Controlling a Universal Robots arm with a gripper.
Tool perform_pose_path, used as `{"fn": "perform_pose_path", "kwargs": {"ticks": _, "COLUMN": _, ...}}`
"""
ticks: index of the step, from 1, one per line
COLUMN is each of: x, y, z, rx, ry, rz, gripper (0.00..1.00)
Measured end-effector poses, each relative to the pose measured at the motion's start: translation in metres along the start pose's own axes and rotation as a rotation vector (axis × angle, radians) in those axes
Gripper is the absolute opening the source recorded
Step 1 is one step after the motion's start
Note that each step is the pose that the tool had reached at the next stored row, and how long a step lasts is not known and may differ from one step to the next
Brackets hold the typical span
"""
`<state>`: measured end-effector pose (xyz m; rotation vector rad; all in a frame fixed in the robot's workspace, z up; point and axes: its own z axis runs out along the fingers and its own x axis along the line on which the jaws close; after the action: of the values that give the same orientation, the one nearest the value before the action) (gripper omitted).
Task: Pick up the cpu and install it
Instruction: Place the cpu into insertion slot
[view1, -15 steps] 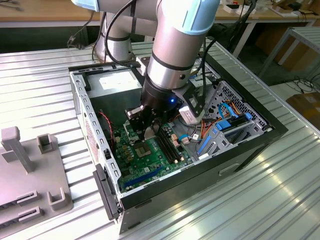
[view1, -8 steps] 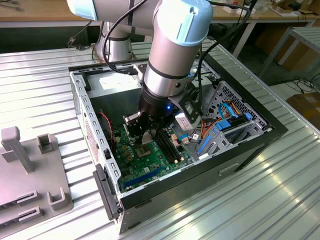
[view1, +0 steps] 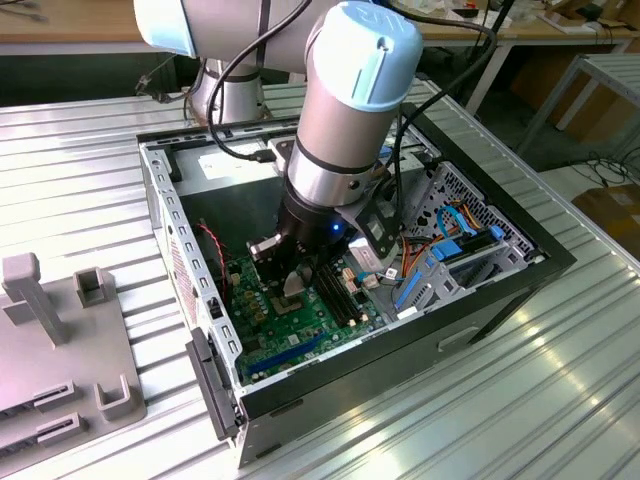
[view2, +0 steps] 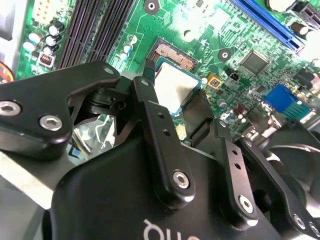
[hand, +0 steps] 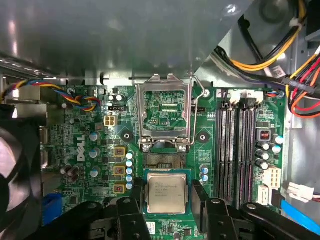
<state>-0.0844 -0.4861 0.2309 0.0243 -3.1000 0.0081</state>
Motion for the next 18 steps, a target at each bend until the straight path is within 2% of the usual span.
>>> {"fn": "perform_pose_path", "kwargs": {"ticks": 10, "x": 0.0005, "y": 0.0, "z": 0.0242, "rx": 0.0, "ry": 0.0001, "rz": 0.001, "gripper": 0.47}}
{"fn": "perform_pose_path", "kwargs": {"ticks": 18, "x": 0.0005, "y": -0.0002, "z": 0.0256, "rx": -0.0003, "ry": 0.001, "rz": 0.001, "gripper": 0.47}}
